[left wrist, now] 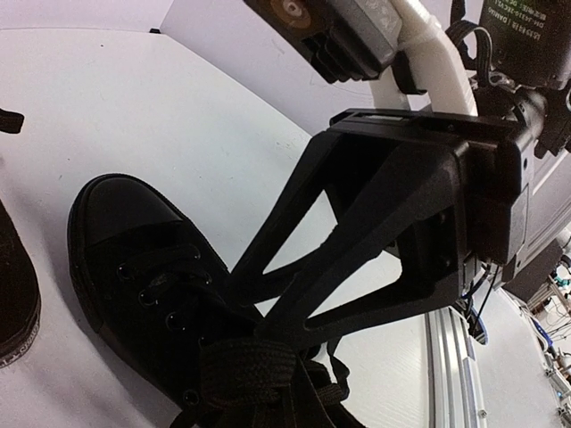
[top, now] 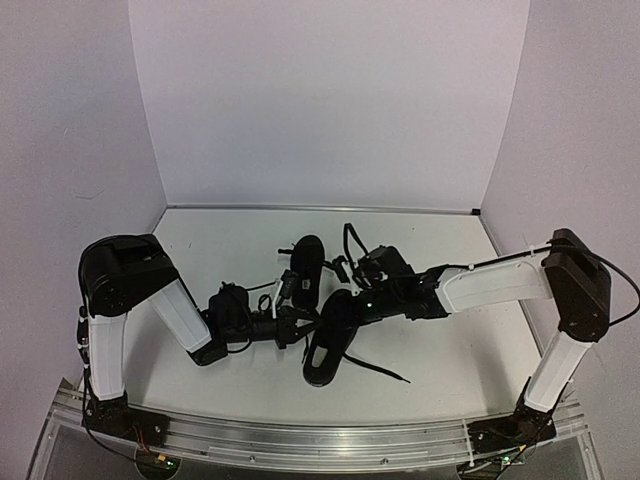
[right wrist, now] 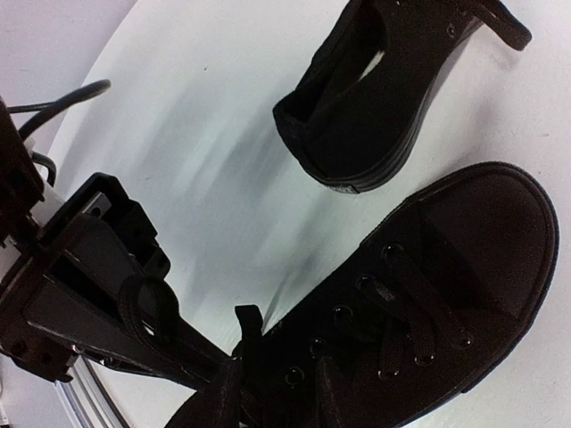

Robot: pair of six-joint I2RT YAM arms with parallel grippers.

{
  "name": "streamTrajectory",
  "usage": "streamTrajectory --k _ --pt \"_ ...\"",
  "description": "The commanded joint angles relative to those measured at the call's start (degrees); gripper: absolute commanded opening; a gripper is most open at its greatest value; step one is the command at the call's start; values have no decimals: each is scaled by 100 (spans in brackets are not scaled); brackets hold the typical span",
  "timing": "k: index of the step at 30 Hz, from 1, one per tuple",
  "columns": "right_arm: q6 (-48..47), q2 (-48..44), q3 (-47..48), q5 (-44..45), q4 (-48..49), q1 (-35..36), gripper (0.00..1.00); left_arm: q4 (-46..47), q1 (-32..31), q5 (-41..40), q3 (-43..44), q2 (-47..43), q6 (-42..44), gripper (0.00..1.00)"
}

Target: Tie the shoes

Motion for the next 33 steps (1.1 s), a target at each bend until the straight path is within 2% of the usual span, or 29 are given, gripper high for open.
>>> streamTrajectory --k 1,7,11,15,16,28,33 --pt "-76 -171 -6 -112 -250 -22 26 342 29 -70 -20 -33 35 5" --pt "-65 -283 -46 -96 -359 -55 27 340 28 -57 -3 -34 49 4" --pt "-95 -327 -59 -175 -398 -64 18 349 29 -57 6 -17 42 4" --pt "-158 -442 -68 -265 -394 -64 1 348 29 -72 1 -16 34 4" --pt "-171 -480 -72 -259 -399 -65 0 342 28 -84 -6 -15 28 4" --pt "-136 -1000 -449 43 -392 -69 0 105 29 -610 -251 -111 -87 5" --pt "-146 -1011 -585 -119 -241 -69 0 31 29 -615 -332 -152 -73 10"
